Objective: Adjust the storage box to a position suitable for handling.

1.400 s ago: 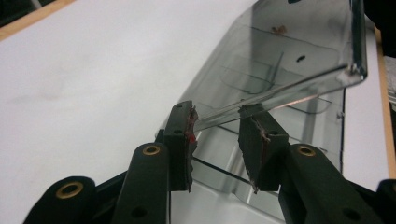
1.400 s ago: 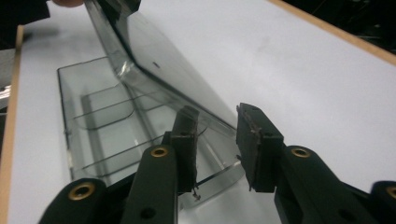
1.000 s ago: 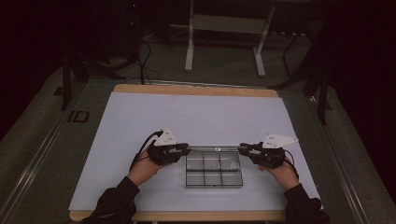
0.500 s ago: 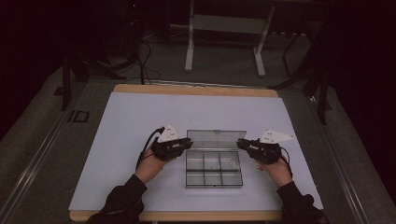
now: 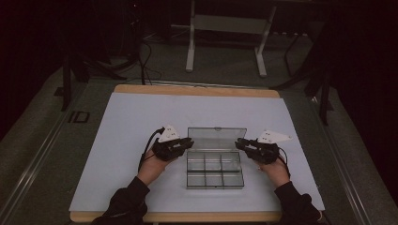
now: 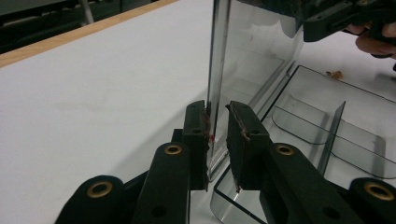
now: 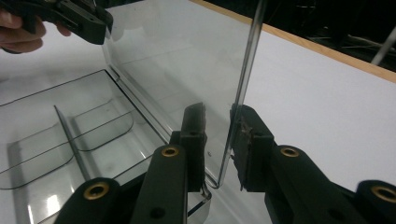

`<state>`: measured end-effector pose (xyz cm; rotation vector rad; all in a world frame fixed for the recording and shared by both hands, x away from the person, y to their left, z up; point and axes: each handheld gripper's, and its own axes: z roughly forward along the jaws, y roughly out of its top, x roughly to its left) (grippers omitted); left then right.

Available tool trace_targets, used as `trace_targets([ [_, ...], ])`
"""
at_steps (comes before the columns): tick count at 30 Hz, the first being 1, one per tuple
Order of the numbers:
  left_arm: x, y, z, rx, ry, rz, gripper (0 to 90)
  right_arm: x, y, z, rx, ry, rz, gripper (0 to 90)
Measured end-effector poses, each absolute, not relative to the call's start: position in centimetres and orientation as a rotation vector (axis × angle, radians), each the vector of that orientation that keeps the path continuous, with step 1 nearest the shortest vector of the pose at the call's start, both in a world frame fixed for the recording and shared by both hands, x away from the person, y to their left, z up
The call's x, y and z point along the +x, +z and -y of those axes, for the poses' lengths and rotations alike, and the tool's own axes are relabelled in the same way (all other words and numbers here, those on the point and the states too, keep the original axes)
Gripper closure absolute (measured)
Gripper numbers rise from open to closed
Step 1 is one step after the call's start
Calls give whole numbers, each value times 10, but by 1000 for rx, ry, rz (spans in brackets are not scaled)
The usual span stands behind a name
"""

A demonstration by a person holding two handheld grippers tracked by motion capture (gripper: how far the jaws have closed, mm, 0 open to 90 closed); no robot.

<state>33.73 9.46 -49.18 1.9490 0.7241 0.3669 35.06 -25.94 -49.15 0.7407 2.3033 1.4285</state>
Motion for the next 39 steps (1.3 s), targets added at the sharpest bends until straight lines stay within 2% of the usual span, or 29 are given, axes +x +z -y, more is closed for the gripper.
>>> trace_targets([
  [26, 344, -498, -94, 1896, 344, -785, 769, 356, -495, 252, 834, 1378, -2309, 708],
  [39, 356, -500, -92, 1882, 263, -876, 736, 367, -496, 248, 946, 1366, -2329, 679],
])
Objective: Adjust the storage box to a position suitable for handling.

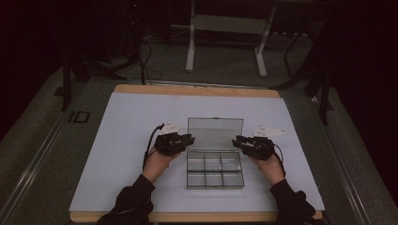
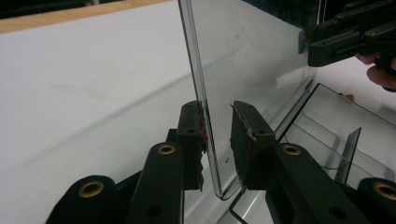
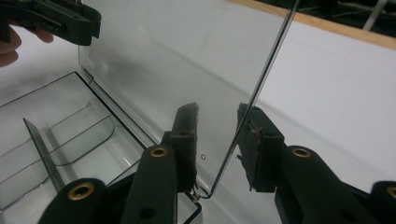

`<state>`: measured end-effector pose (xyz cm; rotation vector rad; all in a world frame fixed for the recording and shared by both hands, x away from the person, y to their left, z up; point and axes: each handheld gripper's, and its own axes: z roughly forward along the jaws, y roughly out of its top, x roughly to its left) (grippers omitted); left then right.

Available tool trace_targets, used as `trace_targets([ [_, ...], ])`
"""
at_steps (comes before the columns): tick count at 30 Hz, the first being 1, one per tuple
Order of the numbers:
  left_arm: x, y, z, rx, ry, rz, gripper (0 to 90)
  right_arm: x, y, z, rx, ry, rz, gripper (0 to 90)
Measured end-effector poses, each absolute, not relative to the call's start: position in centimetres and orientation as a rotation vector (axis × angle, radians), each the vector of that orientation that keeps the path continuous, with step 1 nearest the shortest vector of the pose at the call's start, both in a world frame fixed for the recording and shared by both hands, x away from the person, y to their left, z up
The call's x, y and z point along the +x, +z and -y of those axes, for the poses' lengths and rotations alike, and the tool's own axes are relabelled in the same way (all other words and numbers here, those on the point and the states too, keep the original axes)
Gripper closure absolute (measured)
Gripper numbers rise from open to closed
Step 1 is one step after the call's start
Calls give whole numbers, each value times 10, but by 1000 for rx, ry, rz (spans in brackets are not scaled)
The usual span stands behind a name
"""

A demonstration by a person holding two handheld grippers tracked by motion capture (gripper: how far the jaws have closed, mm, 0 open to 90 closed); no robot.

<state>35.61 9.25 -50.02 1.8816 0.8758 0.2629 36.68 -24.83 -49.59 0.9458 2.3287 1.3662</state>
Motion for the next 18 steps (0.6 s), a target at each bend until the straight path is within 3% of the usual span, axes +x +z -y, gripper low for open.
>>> trace_targets([
  [18, 366, -507, -88, 1881, 189, -960, 659, 376, -498, 242, 1056, 1315, -2373, 595],
])
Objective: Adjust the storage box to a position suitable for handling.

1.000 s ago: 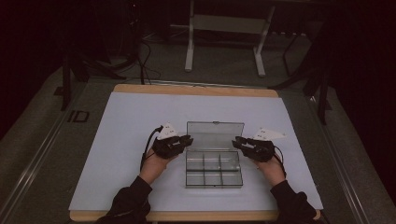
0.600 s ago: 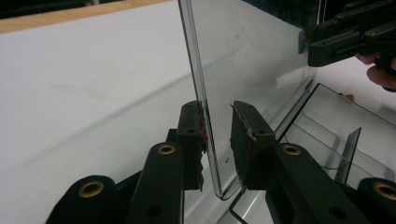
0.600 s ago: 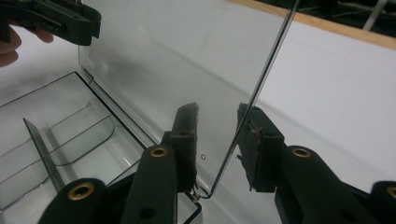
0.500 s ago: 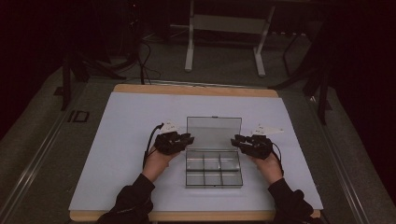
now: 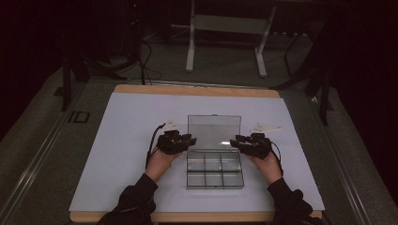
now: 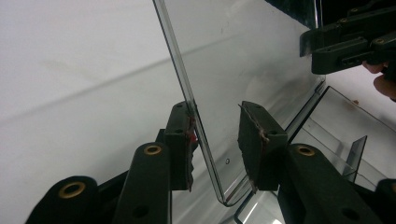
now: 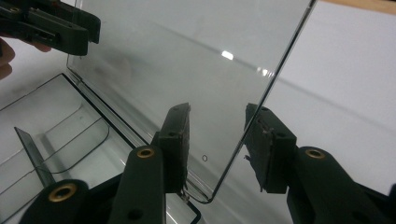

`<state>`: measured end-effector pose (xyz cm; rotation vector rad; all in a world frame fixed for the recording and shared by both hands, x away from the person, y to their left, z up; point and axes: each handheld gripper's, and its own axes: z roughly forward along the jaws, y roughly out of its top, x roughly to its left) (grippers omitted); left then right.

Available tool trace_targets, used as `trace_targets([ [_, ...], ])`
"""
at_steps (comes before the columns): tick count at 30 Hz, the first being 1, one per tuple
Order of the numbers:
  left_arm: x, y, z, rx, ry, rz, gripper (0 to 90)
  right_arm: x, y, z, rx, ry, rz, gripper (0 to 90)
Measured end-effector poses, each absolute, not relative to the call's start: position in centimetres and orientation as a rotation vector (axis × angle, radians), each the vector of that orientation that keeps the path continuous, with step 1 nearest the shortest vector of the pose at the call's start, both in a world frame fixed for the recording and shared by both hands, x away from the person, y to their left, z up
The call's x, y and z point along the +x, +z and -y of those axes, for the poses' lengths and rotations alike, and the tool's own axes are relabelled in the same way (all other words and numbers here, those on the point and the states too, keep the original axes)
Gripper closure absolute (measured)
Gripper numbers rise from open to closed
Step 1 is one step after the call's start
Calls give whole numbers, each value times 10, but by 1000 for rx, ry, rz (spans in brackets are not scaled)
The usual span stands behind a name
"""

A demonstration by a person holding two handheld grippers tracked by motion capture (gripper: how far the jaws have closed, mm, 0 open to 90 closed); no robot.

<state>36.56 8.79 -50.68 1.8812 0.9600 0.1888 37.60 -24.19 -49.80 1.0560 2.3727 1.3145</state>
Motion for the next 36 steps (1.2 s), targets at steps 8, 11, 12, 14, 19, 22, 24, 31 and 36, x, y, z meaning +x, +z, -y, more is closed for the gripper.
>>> trace_targets([
  [8, 369, -510, -87, 1879, 175, -988, 622, 380, -500, 241, 1148, 1318, -2381, 575],
  [11, 369, -510, -84, 1898, 190, -995, 604, 380, -501, 241, 1160, 1322, -2381, 573],
  [12, 369, -510, -85, 1896, 183, -1000, 603, 381, -501, 241, 1170, 1323, -2383, 570],
  [14, 371, -510, -85, 1894, 163, -1019, 600, 381, -501, 240, 1188, 1317, -2385, 567],
  [19, 373, -510, -83, 1907, 140, -1061, 563, 385, -501, 238, 1270, 1286, -2403, 545],
  [22, 375, -513, -84, 1900, 113, -1082, 554, 387, -502, 239, 1307, 1290, -2412, 542],
  [24, 375, -513, -84, 1896, 108, -1089, 554, 387, -503, 239, 1316, 1289, -2413, 542],
  [31, 377, -516, -83, 1885, 78, -1158, 519, 395, -503, 239, 1397, 1243, -2458, 509],
  [36, 378, -517, -82, 1901, 82, -1171, 485, 396, -504, 238, 1412, 1224, -2462, 488],
])
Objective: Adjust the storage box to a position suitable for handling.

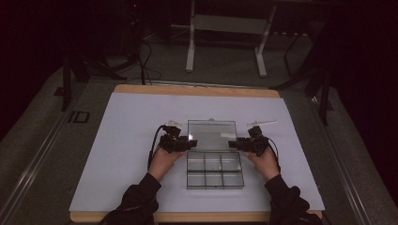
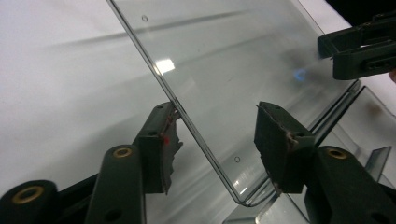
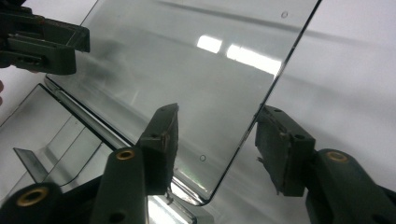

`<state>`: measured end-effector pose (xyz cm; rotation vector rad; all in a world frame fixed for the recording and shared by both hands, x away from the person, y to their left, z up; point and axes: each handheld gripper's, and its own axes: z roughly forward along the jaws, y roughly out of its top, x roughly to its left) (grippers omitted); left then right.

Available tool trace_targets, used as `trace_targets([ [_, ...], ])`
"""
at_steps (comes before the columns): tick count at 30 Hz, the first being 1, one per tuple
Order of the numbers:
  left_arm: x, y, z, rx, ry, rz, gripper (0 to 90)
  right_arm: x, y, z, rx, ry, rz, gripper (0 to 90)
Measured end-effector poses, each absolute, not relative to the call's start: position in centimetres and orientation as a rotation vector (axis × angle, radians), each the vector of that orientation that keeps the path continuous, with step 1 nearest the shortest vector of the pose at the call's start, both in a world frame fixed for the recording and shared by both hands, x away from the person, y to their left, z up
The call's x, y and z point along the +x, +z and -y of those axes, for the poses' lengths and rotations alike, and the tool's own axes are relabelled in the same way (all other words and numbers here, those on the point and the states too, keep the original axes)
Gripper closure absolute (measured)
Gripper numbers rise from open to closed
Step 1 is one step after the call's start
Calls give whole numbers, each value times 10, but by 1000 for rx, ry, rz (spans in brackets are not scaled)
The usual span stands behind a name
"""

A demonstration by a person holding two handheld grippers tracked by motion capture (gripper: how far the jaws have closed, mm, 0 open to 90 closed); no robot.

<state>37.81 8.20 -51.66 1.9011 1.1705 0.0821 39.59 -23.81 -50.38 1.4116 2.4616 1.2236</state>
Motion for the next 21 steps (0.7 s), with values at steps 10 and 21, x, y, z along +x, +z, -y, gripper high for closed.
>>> trace_targets([
  [10, 379, -522, -81, 1903, 71, -1207, 429, 401, -506, 238, 1482, 1189, -2487, 438],
  [21, 376, -517, -84, 1900, 83, -1145, 233, 400, -505, 239, 1434, 1182, -2491, 452],
])
